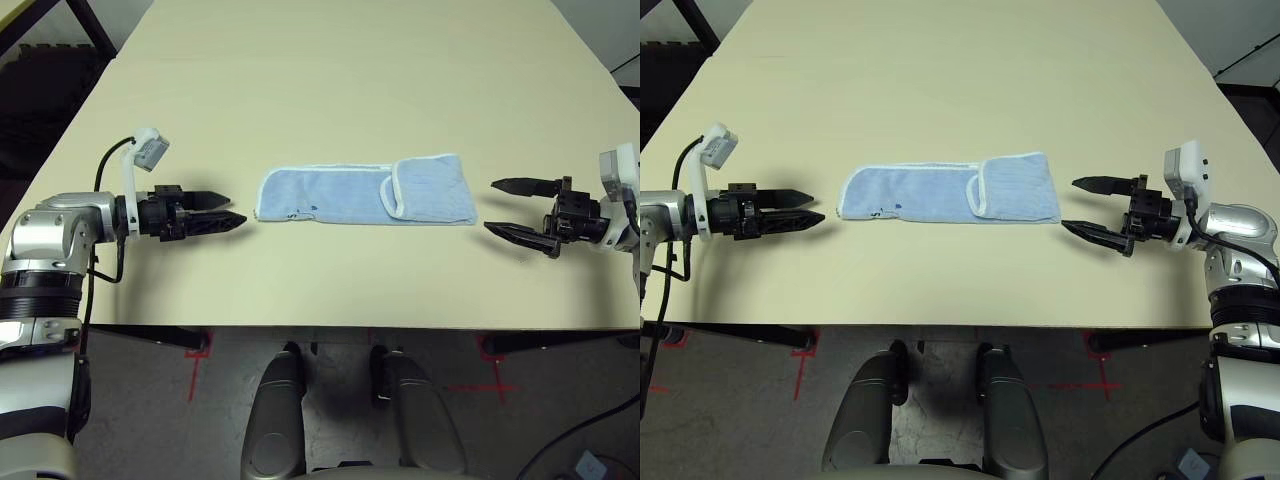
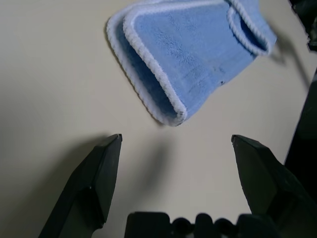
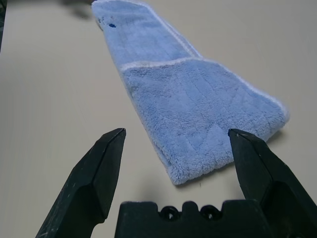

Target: Fold the towel and set it aside.

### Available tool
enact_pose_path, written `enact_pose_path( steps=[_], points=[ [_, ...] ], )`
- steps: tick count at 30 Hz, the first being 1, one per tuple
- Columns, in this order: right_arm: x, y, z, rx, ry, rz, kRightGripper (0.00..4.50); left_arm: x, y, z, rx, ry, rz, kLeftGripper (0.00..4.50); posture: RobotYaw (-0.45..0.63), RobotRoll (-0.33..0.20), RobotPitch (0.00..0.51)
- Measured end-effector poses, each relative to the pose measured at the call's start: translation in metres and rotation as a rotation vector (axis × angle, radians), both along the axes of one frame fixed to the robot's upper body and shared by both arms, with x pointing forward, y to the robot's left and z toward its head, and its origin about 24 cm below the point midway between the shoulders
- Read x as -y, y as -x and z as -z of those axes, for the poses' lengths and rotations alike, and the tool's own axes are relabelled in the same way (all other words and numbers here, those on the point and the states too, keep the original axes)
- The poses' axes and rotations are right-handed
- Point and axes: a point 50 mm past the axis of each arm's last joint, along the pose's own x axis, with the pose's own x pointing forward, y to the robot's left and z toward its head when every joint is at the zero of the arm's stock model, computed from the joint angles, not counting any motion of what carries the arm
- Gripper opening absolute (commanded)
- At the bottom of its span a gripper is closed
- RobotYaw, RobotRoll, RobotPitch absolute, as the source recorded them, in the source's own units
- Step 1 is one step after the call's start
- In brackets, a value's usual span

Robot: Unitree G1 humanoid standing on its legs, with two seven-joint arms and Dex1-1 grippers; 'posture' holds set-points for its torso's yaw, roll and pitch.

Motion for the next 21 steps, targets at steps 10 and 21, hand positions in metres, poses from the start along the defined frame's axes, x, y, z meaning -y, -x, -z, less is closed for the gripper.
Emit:
enact_pose_path(
  steps=[10, 21],
  points=[
    [-0.001, 0.000, 0.000, -0.003, 0.013, 0.000, 4.47, 0.022, 0.000, 0.003, -0.167, 0.161, -0.064, 4.50, 0.00, 0.000, 0.222],
    [-0.002, -0.001, 0.000, -0.003, 0.024, -0.003, 4.47, 0.028, -0.006, 0.008, -0.196, 0.118, -0.101, 4.50, -0.01, 0.000, 0.223]
  ],
)
